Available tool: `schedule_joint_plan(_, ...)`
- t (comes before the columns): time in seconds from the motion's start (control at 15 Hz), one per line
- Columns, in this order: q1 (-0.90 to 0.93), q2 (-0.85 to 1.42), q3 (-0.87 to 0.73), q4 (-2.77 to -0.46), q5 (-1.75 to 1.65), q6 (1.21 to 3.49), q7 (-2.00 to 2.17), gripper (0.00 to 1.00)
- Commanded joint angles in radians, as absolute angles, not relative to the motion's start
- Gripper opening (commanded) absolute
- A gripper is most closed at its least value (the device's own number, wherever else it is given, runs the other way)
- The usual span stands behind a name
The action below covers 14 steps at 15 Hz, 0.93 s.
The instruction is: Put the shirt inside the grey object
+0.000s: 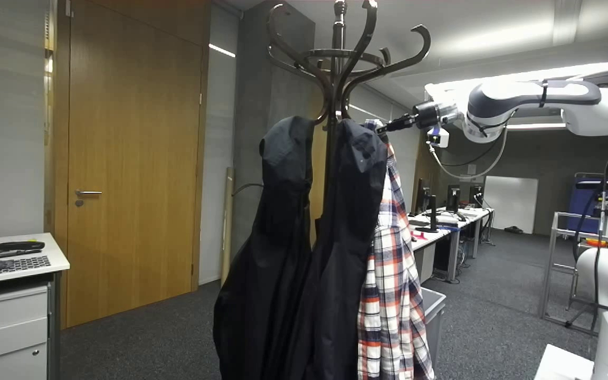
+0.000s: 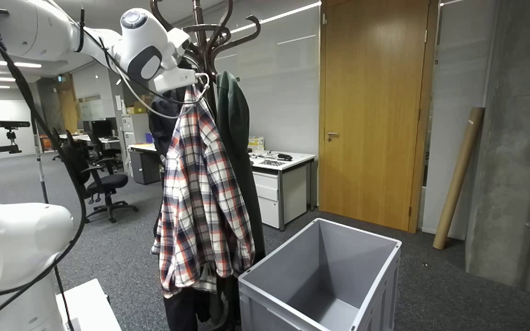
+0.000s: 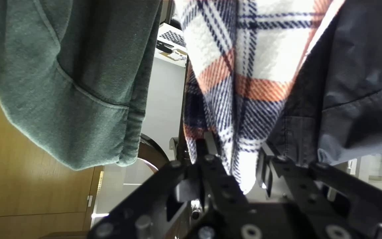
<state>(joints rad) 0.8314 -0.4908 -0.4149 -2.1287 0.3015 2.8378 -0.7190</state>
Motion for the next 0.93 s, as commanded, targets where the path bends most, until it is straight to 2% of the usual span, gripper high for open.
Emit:
schedule_joint_plan(0.0,0.718,-0.48,-0.318,-2.07,0.266,2.804,-0.673,0.07)
schedule_joint_plan(0.87,0.445,-0.506,-0.102,-2.074,0.242,2.748,-0.559,0.07)
